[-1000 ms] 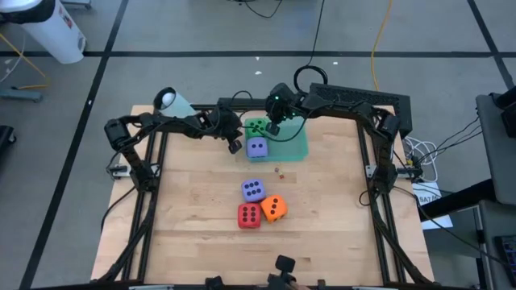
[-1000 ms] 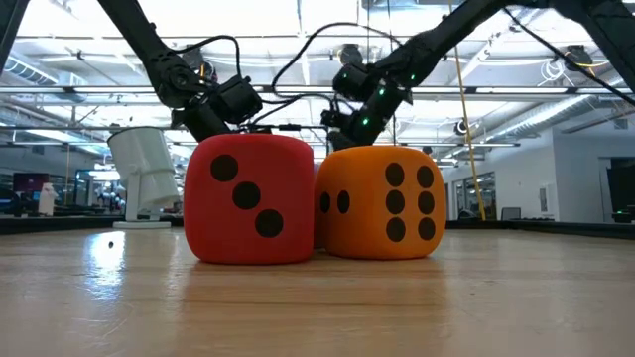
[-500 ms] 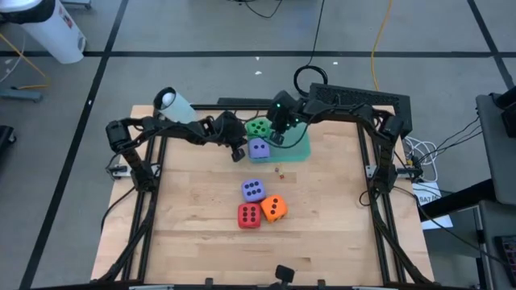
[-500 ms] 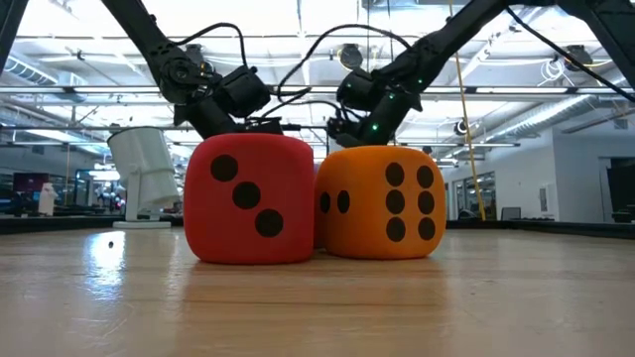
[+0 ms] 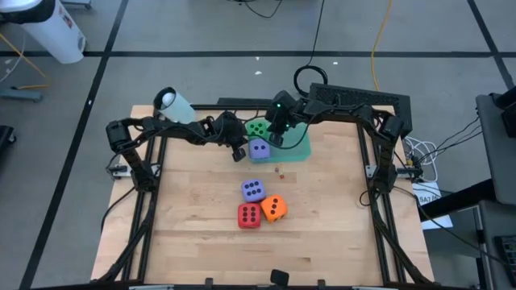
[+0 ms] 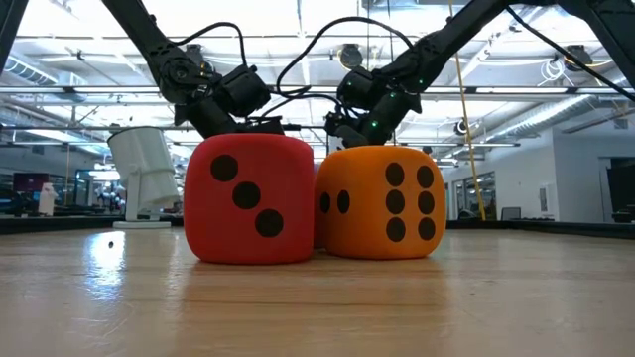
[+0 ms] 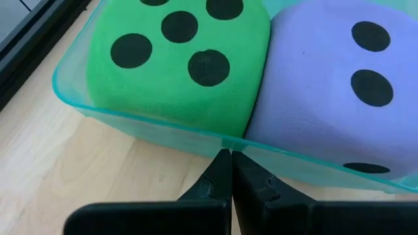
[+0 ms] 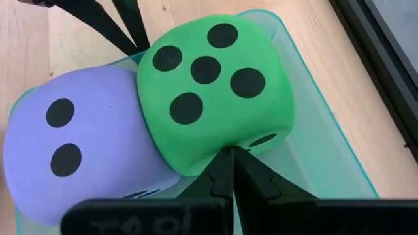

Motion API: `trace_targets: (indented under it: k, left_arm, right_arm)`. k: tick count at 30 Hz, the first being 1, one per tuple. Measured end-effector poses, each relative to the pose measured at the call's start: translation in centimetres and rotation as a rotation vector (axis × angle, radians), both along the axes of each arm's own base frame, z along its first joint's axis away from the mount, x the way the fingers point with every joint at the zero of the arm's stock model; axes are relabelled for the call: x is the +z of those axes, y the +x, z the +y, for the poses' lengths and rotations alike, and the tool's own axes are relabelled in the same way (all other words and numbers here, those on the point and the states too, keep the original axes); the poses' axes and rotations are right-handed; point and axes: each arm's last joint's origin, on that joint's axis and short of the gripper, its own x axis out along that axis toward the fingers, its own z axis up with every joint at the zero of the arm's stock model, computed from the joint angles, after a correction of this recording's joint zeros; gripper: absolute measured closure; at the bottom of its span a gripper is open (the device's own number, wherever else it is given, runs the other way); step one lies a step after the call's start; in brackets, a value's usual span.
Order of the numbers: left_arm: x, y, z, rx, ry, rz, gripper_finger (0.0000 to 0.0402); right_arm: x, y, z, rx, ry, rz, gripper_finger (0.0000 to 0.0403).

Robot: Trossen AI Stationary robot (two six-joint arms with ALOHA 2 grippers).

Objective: Pick & Place Dice
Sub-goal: Put the large green dice into the green container, then put the large orange dice into the green container

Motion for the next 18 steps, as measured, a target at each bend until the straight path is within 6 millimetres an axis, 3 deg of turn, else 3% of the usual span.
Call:
trace_targets:
  k: [9, 13, 18]
  left_arm:
    - [0.2, 0.0, 0.2, 0.048, 0.048, -0.005, 0.0399]
    - [1.2, -0.5, 0.1, 0.082, 0.096, 0.023, 0.0397]
    - [3.0, -1.2, -1.3, 0.035, 0.096, 0.049, 0.0397]
  right_arm:
    - [0.1, -0.1, -0.3, -0.072, -0.124, 0.055, 0.0403]
    - [1.3, -0.3, -0.3, -0.072, -0.172, 0.027, 0.0403]
    - [2.5, -0.2, 1.0, -0.045, -0.186, 0.011, 0.0403]
